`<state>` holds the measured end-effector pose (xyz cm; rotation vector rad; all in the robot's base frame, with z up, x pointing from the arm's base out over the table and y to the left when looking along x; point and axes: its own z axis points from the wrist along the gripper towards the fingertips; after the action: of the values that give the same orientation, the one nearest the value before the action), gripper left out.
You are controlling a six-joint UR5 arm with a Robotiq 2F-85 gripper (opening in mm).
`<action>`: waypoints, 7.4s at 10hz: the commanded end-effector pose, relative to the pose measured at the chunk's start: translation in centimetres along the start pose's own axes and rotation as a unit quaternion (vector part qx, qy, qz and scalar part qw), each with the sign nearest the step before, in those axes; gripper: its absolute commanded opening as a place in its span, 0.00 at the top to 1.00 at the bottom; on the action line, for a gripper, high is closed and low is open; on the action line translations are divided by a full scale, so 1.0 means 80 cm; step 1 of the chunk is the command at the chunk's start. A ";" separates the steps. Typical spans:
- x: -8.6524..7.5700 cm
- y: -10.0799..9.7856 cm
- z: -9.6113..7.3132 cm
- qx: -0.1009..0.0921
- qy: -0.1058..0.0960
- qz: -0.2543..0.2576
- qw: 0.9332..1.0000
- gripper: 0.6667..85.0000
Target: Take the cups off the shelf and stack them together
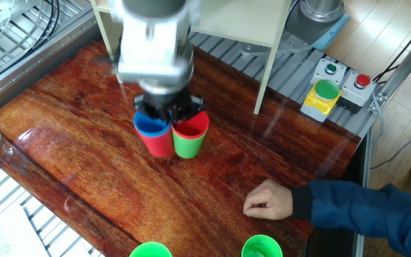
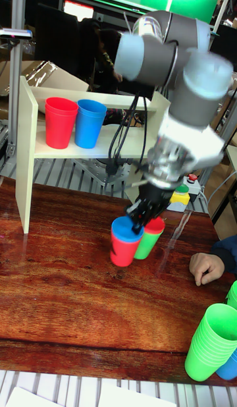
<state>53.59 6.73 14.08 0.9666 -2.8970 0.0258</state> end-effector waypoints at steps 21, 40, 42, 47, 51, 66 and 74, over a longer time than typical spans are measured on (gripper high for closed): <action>0.071 0.012 -0.065 -0.024 0.045 -0.076 0.996 0.59; 0.131 -0.021 -0.231 0.058 0.017 -0.135 0.989 0.67; 0.149 -0.035 -0.253 0.079 0.030 -0.163 0.983 0.65; 0.216 -0.050 -0.273 0.105 0.074 -0.157 0.979 0.57; 0.248 -0.059 -0.273 0.114 0.093 -0.173 0.974 0.53; 0.278 -0.086 -0.233 0.121 0.075 -0.217 0.966 0.55; 0.217 -0.079 -0.216 0.098 0.021 -0.189 0.977 0.89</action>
<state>44.07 -8.64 32.94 1.5428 -2.6016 0.3170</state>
